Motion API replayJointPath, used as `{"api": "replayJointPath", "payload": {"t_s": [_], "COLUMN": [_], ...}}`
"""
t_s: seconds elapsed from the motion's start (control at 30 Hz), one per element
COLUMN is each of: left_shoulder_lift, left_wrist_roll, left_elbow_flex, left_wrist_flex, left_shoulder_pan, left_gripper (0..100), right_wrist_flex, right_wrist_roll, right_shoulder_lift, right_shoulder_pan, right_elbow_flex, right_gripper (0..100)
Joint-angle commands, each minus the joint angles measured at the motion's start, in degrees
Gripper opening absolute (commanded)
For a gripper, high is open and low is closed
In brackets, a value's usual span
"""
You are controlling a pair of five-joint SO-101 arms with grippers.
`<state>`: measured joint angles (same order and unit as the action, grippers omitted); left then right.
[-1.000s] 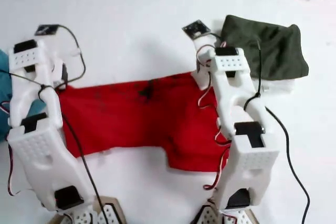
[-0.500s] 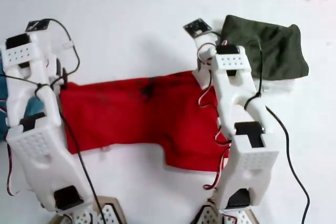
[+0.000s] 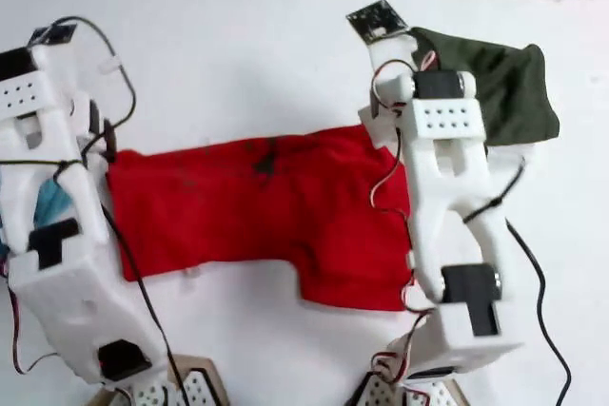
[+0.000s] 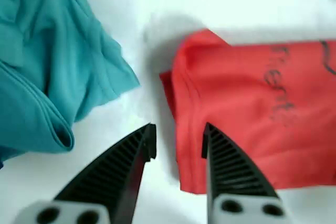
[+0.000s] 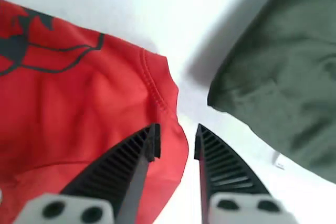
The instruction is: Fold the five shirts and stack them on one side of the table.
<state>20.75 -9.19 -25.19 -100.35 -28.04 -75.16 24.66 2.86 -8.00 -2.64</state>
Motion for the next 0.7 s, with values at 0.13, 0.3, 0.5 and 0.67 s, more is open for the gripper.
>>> {"api": "replayJointPath", "payload": {"t_s": [0.13, 0.3, 0.5, 0.67], "left_shoulder_lift": [-16.5, -26.8, -35.3, -37.9], "left_wrist_roll": [-0.8, -0.8, -3.4, -8.0], "left_elbow_flex": [12.0, 31.5, 55.9, 69.8], "left_wrist_flex": [0.0, 11.9, 27.8, 38.7], "left_shoulder_pan": [4.8, 7.6, 7.7, 4.7], "left_gripper": [17, 17, 17, 17], "right_wrist_flex": [2.2, 12.8, 16.6, 16.6], "right_wrist_roll": [0.5, 3.7, 9.0, 13.7], "right_shoulder_lift": [-17.2, -26.3, -29.7, -29.3], "right_shoulder_pan": [-2.4, -5.2, -6.2, -6.0], "right_elbow_flex": [17.3, 36.9, 49.4, 53.4], "right_gripper": [11.5, 11.5, 11.5, 11.7]}}
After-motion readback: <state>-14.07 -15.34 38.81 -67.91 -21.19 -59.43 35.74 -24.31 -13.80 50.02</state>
